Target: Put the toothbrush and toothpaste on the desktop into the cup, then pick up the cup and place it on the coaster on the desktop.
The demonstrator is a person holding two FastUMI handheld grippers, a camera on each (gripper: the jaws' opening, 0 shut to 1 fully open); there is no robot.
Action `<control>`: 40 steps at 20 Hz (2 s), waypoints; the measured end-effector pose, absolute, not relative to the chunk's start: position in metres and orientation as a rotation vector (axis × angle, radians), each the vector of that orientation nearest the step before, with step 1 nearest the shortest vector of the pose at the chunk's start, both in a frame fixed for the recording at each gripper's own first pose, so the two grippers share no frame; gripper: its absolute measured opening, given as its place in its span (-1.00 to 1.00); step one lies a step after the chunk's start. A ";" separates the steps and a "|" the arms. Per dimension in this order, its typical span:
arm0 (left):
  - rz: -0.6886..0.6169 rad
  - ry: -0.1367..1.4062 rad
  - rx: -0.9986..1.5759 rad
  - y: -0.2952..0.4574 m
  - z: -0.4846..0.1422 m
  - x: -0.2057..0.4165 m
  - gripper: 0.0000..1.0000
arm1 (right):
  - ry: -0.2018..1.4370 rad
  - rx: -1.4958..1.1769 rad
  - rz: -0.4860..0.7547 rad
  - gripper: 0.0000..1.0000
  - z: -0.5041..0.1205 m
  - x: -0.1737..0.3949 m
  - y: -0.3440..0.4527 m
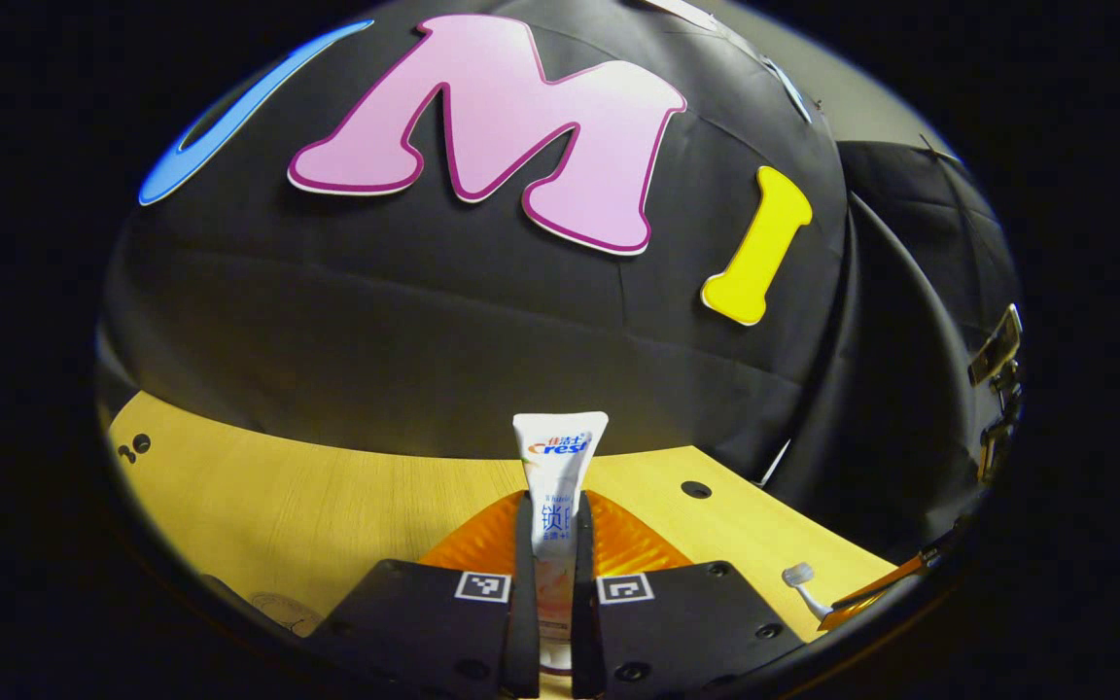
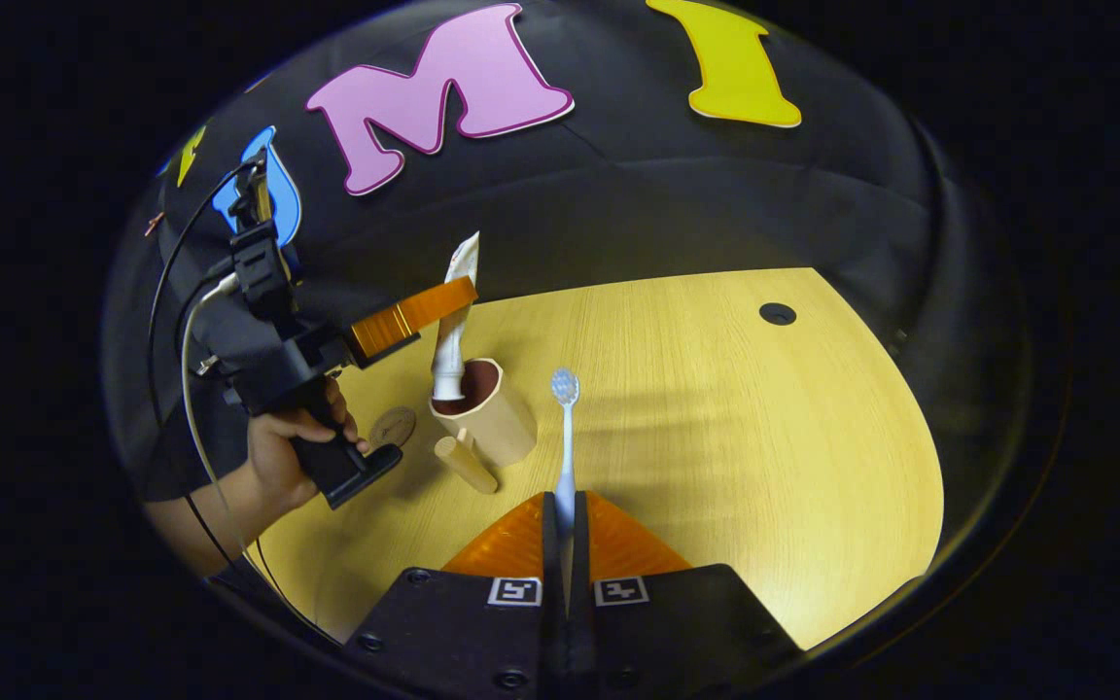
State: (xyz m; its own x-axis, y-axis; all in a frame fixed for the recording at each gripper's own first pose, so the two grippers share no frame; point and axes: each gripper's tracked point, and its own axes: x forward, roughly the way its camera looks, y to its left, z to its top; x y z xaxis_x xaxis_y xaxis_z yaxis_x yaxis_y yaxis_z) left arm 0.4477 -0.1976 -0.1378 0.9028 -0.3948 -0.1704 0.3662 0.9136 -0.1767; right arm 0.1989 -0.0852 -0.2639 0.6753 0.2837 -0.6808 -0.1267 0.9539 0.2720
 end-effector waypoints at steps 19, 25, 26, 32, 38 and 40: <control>-0.130 0.124 -0.181 -0.101 -0.107 0.333 0.95 | 0.583 0.277 0.294 -0.91 -0.213 0.275 -0.042; -0.031 0.194 -0.235 -0.065 -0.141 0.282 0.95 | 0.372 0.357 0.356 -0.91 -0.190 0.319 0.001; -0.024 0.202 -0.232 -0.062 -0.145 0.277 0.95 | 0.340 0.353 0.363 -0.91 -0.188 0.324 0.007; -0.026 0.234 -0.250 -0.061 -0.163 0.264 0.96 | 0.242 0.385 0.364 -0.91 -0.201 0.344 0.027; -0.058 0.246 -0.232 -0.072 -0.170 0.265 0.96 | 0.168 0.383 0.347 -0.90 -0.216 0.355 0.025; -0.064 0.249 -0.228 -0.074 -0.173 0.264 0.95 | 0.155 0.373 0.350 -0.90 -0.220 0.355 0.026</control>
State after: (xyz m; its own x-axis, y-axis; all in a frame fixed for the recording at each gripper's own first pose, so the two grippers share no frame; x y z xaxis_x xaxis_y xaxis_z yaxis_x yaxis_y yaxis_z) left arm 0.2643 -0.0739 -0.1728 0.9673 -0.0910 -0.2366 0.0349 0.9723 -0.2312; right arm 0.3547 0.0261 -0.2204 0.9284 0.3618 -0.0844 -0.3052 0.8725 0.3816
